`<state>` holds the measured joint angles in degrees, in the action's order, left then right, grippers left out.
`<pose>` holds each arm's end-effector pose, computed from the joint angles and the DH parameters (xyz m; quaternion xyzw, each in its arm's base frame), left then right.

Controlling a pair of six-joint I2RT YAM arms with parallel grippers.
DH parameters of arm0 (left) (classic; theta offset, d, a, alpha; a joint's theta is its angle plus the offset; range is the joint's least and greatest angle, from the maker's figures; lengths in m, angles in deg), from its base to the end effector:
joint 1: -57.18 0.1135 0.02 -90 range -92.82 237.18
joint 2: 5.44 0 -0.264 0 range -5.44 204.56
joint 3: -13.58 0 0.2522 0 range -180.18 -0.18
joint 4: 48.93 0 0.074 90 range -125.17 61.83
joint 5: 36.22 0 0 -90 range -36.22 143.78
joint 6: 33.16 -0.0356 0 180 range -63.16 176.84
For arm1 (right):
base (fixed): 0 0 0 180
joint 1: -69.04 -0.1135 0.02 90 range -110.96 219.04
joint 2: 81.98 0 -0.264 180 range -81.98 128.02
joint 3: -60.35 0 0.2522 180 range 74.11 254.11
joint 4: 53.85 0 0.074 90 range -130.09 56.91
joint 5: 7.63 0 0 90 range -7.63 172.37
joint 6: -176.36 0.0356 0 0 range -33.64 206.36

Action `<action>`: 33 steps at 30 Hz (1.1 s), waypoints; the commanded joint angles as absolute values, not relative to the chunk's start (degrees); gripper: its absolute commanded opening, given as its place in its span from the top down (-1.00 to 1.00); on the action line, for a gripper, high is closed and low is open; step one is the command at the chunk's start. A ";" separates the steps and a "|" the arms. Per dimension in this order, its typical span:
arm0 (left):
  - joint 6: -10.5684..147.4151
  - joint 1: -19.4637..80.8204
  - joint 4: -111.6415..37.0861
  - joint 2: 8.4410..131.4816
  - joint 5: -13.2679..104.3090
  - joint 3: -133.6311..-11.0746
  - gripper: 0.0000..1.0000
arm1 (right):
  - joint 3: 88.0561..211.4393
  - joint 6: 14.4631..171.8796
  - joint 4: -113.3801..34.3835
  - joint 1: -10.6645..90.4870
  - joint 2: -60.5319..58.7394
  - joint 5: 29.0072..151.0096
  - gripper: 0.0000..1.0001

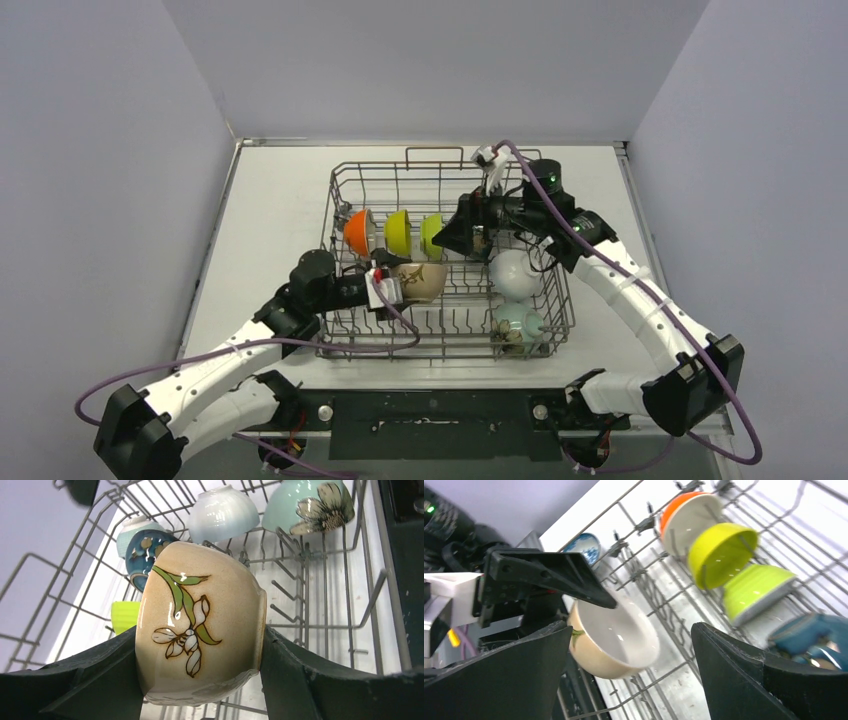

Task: Load the bowls into the dish rack
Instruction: Adjust the dish rack at the center of the board.

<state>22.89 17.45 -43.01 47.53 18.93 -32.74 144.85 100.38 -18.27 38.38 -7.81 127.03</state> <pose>0.1502 -0.1513 0.2726 0.5963 0.4835 -0.2634 0.5842 0.2332 0.1673 0.3703 -0.3143 0.7436 0.4851 0.3362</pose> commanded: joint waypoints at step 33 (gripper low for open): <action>75.13 43.56 -22.66 36.40 46.66 -51.61 1.00 | 156.65 82.87 -10.38 20.55 16.74 107.80 -0.70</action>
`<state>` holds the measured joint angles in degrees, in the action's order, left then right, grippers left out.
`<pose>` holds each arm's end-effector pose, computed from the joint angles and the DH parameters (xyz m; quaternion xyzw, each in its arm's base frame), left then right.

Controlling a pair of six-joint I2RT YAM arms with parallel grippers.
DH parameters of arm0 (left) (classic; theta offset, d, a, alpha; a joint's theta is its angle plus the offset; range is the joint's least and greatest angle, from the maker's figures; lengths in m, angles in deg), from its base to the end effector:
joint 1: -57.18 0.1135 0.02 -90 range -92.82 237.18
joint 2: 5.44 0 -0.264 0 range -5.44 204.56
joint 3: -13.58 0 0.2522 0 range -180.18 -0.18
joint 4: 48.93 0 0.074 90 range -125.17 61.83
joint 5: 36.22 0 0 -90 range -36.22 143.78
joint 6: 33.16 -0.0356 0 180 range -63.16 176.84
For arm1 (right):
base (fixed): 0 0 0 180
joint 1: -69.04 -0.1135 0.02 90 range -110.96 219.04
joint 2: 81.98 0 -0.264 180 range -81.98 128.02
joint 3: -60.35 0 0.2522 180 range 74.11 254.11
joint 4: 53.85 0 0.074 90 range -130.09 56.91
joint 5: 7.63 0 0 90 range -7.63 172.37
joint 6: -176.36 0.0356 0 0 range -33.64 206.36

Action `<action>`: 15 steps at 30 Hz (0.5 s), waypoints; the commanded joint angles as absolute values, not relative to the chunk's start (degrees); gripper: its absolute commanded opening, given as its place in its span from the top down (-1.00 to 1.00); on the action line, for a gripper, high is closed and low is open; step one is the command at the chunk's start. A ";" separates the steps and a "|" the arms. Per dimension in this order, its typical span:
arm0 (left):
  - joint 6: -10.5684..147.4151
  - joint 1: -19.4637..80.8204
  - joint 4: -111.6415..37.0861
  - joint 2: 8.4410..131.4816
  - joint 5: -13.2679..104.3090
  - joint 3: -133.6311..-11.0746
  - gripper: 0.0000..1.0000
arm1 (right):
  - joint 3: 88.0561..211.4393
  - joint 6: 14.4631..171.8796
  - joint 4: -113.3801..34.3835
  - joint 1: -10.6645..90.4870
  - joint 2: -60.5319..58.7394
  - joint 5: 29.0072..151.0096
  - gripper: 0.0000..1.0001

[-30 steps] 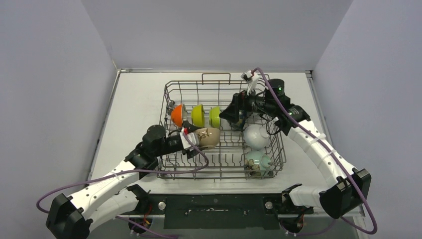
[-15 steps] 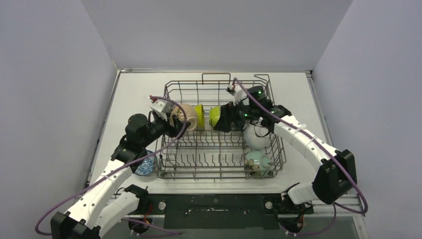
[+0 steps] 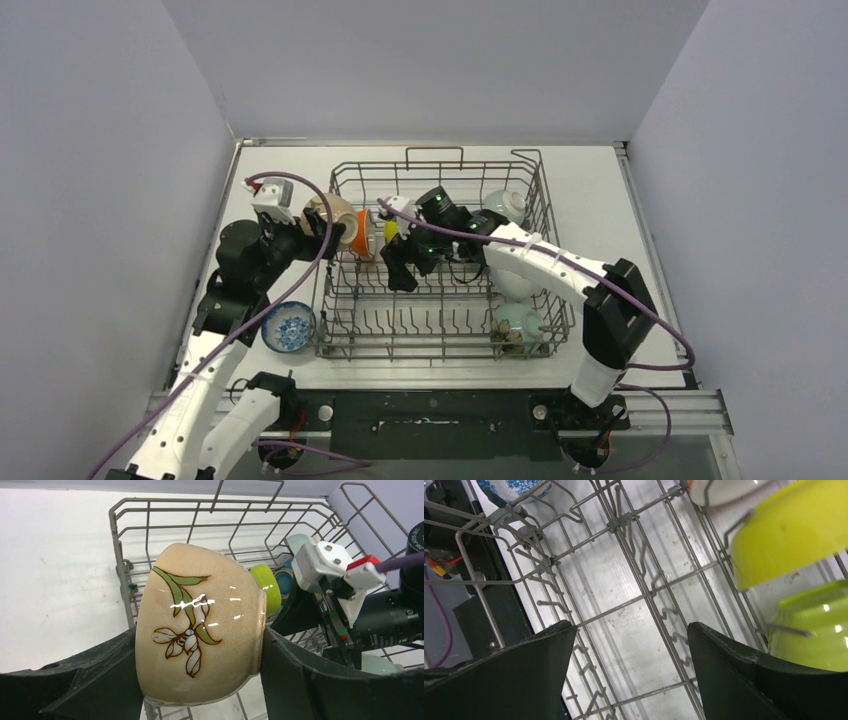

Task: Load the bowls into the dish rack
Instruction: Adjust the dish rack at the center of the board.

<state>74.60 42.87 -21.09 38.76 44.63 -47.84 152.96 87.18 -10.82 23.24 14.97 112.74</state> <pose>0.1720 -0.0497 0.3521 0.0278 0.7682 -0.2348 0.5949 0.2481 0.2809 0.2794 -0.4319 0.7943 0.3629 0.2256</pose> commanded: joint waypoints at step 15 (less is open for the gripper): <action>71.05 43.98 -16.48 33.24 55.50 -53.16 1.00 | 164.77 75.50 -7.27 16.46 29.10 104.08 -0.51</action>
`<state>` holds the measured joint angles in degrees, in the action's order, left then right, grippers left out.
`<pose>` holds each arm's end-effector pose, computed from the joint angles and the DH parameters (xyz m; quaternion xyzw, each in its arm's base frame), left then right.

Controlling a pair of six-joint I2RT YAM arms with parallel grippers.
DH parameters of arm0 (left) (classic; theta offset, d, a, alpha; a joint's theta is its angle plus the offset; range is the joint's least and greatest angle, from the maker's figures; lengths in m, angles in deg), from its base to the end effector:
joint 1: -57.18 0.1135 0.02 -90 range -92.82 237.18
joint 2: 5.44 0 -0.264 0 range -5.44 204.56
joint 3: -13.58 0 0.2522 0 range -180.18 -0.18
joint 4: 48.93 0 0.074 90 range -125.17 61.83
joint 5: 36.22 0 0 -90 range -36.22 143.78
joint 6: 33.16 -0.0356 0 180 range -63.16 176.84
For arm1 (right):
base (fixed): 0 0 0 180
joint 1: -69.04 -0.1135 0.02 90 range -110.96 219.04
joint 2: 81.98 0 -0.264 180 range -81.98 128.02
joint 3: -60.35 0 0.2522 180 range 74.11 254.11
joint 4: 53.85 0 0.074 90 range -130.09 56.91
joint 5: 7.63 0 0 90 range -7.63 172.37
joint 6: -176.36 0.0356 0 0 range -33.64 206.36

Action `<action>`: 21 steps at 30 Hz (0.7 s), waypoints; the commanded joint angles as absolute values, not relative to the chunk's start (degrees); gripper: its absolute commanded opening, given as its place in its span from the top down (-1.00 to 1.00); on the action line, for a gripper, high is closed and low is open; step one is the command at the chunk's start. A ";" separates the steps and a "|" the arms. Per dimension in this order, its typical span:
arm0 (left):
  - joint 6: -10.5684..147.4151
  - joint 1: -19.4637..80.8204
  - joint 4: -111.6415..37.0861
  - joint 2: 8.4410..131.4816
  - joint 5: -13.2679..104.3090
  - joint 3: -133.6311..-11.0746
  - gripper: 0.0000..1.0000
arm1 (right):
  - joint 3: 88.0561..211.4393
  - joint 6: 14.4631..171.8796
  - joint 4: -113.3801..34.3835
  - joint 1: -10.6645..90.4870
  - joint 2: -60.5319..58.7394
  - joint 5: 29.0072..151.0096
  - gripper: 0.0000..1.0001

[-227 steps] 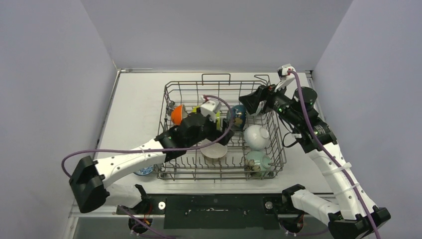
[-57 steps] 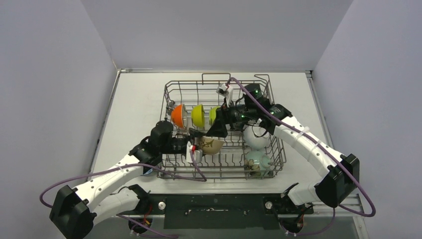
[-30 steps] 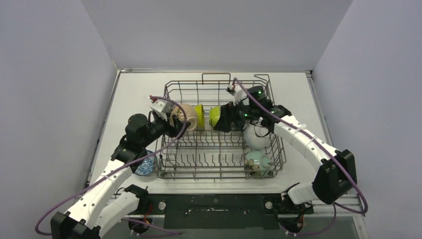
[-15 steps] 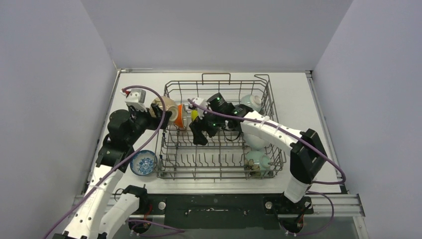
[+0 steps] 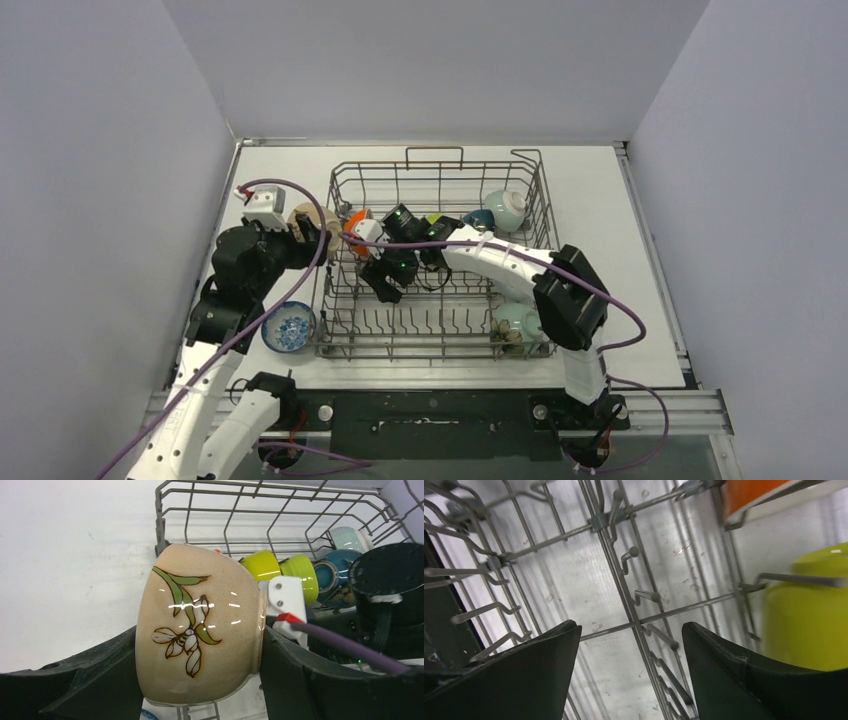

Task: Load the bowls into the dish rack
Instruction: Adjust the dish rack at the center of the board.

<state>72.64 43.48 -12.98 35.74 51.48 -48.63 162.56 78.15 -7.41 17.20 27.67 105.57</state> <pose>0.1576 -0.0399 0.3496 -0.0023 0.7929 -0.1705 0.5851 0.2496 0.3403 0.2433 -0.5200 0.7751 0.2903 0.2109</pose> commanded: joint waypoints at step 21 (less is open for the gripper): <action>69.13 44.05 -14.18 29.47 62.31 -53.01 1.00 | 155.43 92.10 -41.79 16.34 30.68 120.41 -0.34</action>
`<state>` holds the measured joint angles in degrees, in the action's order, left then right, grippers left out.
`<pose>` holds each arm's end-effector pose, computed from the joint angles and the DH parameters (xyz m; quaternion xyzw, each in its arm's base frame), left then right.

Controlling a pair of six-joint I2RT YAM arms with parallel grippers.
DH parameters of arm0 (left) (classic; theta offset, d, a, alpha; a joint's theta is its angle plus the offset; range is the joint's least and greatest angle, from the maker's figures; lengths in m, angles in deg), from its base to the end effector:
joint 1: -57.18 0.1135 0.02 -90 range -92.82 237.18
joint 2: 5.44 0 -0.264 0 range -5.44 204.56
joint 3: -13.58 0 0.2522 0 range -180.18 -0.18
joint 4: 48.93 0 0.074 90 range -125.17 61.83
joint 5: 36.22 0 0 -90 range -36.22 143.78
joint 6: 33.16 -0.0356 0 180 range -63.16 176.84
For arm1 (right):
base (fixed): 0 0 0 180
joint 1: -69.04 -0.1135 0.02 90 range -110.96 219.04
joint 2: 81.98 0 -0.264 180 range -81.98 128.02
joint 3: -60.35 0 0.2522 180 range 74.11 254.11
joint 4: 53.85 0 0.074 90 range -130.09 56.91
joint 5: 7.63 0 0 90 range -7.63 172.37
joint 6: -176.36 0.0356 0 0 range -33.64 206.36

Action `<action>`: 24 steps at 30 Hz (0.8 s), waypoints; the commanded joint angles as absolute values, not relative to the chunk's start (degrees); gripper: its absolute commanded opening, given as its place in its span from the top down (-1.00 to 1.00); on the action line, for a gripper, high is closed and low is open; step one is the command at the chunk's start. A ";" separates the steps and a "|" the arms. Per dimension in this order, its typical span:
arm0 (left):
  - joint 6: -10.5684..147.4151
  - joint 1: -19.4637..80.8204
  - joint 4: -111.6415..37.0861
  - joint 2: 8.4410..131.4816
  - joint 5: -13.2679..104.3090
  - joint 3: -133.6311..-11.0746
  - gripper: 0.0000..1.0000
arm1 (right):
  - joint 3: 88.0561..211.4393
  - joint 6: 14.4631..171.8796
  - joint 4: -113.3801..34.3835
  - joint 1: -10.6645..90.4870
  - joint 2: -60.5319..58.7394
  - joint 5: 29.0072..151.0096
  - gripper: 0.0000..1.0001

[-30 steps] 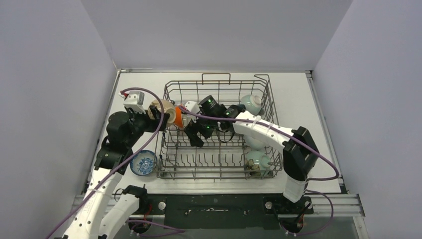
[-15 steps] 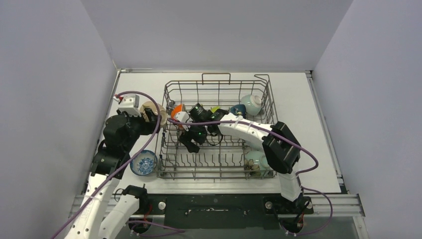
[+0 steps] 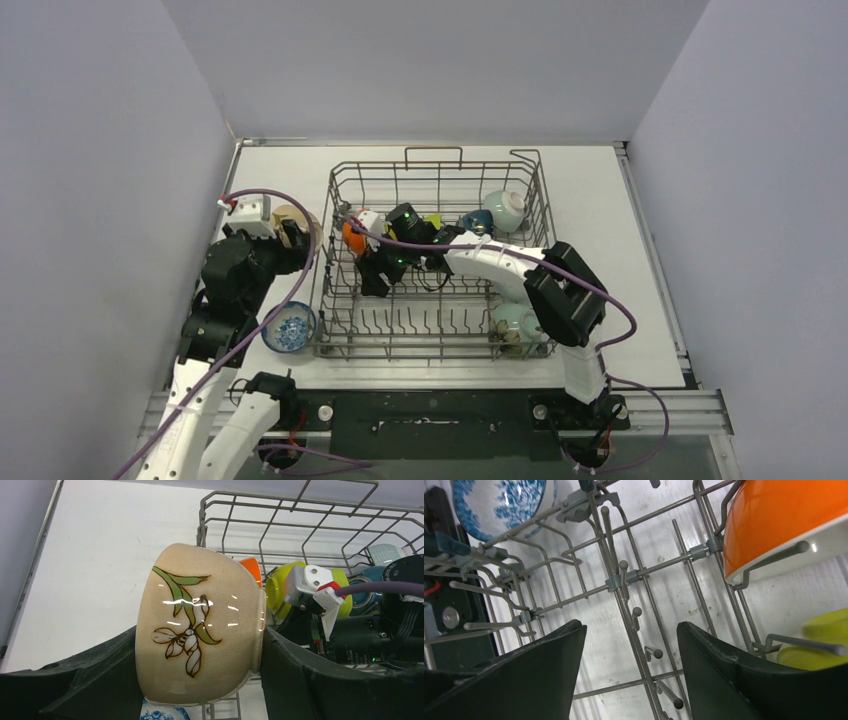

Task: Load the bowls into the dish rack
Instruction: Adjust the dish rack at the center of the board.

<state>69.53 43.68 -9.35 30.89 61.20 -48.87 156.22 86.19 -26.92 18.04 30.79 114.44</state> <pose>0.1373 -0.0282 0.3555 -0.0345 0.7837 -0.0906 0.6135 0.2613 0.3528 0.2115 -0.4795 0.7507 0.3912 0.2313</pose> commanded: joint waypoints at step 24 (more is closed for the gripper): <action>68.01 44.10 -12.63 28.42 64.41 -53.49 1.00 | 150.55 94.66 -54.26 12.10 27.82 116.27 -0.35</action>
<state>68.44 43.79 -7.65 29.80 63.10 -48.98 151.83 94.04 -48.61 14.08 31.01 114.44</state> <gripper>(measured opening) 0.683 0.642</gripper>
